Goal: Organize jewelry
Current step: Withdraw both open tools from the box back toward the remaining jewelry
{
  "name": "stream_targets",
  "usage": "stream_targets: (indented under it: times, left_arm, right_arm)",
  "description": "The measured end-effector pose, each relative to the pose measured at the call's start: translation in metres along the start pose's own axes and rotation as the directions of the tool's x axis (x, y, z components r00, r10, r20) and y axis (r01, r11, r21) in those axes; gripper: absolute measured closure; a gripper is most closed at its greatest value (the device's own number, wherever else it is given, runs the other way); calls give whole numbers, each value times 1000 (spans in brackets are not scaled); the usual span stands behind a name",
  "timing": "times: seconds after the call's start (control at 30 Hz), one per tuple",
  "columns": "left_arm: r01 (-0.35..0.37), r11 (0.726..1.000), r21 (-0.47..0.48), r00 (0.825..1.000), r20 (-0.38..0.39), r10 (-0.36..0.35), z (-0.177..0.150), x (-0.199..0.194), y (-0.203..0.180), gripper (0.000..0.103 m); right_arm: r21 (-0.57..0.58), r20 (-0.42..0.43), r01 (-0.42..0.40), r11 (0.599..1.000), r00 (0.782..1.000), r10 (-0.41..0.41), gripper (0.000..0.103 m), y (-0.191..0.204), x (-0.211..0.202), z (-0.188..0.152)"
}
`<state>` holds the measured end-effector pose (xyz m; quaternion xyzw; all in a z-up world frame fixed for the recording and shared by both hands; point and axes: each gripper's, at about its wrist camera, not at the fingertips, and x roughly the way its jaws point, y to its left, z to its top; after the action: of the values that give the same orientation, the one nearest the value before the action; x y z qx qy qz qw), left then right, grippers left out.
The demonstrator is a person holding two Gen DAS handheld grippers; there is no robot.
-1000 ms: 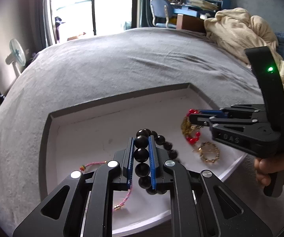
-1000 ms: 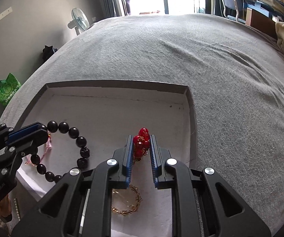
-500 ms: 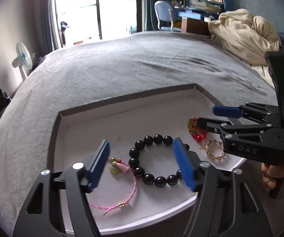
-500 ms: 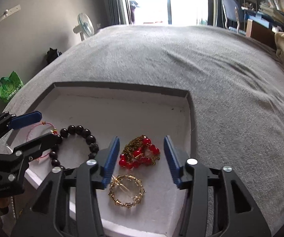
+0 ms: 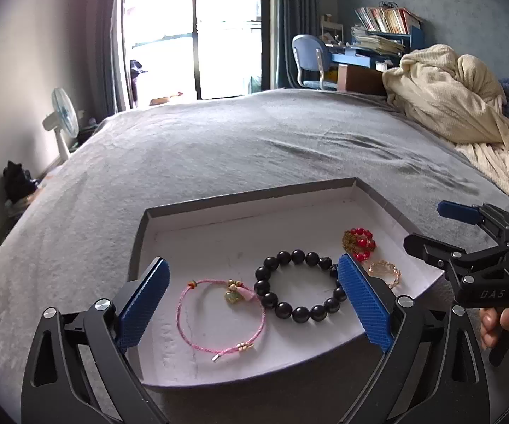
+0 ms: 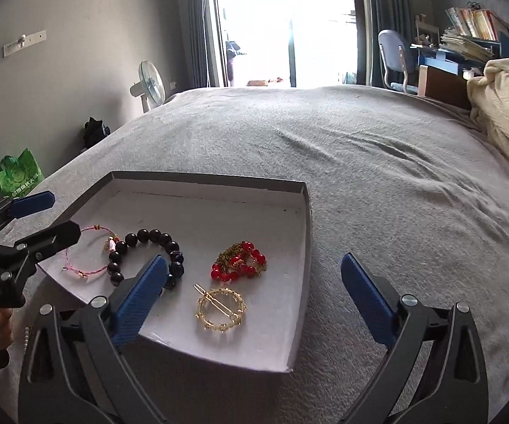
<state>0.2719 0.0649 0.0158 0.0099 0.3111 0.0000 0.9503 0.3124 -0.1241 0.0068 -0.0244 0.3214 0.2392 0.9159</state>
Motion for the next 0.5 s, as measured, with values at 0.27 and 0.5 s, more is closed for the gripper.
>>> stream_targets:
  times: [0.27,0.5]
  left_arm:
    - [-20,999,-26,999,31,21,-10,-19,6,7]
    - [-23,1000,-12,999,25,23,-27,-31,6,7]
  right_arm:
    - [-12,19,1,1000,1000,-1,6,7,-16,-14]
    - [-5,42,4,1000,999,-4,6,7,-33,-29]
